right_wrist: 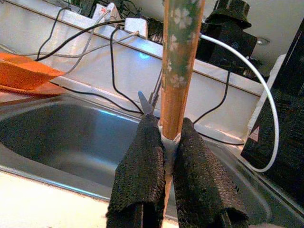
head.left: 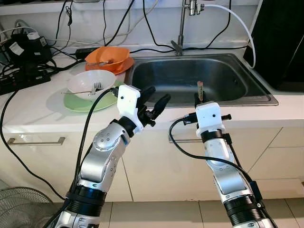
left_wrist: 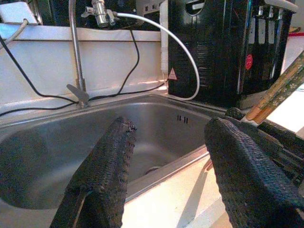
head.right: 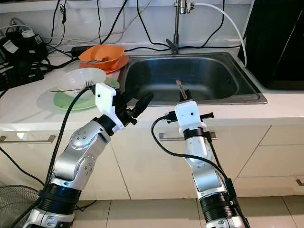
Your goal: Kitchen organization
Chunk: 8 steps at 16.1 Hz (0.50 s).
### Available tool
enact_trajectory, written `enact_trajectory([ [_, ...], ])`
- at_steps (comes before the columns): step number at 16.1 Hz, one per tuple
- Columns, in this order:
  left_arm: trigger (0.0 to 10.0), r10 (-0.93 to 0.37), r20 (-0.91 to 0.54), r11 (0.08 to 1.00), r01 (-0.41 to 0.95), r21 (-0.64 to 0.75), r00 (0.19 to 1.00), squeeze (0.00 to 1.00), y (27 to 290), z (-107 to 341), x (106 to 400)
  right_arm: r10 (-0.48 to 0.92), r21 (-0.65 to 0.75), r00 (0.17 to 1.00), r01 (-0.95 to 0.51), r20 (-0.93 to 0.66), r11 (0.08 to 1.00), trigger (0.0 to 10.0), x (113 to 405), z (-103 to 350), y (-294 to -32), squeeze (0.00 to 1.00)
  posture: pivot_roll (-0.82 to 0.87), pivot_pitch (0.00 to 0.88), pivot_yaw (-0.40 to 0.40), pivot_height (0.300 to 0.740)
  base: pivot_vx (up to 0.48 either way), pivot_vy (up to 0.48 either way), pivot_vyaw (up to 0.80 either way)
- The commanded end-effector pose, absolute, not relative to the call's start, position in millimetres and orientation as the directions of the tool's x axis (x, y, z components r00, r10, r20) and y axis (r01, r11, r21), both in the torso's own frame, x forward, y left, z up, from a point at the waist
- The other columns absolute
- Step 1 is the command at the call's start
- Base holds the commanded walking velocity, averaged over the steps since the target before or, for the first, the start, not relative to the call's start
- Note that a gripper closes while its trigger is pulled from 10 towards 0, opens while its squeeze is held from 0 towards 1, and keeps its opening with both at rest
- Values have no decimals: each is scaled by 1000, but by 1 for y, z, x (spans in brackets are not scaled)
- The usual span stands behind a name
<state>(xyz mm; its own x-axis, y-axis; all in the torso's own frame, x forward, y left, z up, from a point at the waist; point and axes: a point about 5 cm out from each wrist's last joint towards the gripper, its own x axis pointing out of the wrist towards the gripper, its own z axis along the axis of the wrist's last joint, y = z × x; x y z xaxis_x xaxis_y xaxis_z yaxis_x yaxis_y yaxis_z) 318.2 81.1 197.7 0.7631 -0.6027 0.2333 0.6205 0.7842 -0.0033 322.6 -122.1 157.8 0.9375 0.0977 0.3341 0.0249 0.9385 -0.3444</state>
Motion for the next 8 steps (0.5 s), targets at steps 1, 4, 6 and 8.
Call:
enact_trajectory([
  [1,10000,-588,220,797,604,-10,779,0,85,193,319,86,-332,942,28,324,943,0,324,158,-123,0,7,0,67,740,0,0,0],
  [4,10000,-588,220,797,604,-10,779,0,85,193,319,86,-332,942,28,324,943,0,324,158,-123,0,7,0,67,740,0,0,0],
  [6,10000,-567,229,811,585,-12,791,0,87,193,321,79,-325,942,33,326,945,0,325,159,-125,0,9,0,66,740,0,0,0],
  [8,10000,-442,184,897,434,82,878,0,90,169,329,-32,-162,898,114,440,980,10000,330,197,-141,0,5,0,68,740,0,0,0],
])
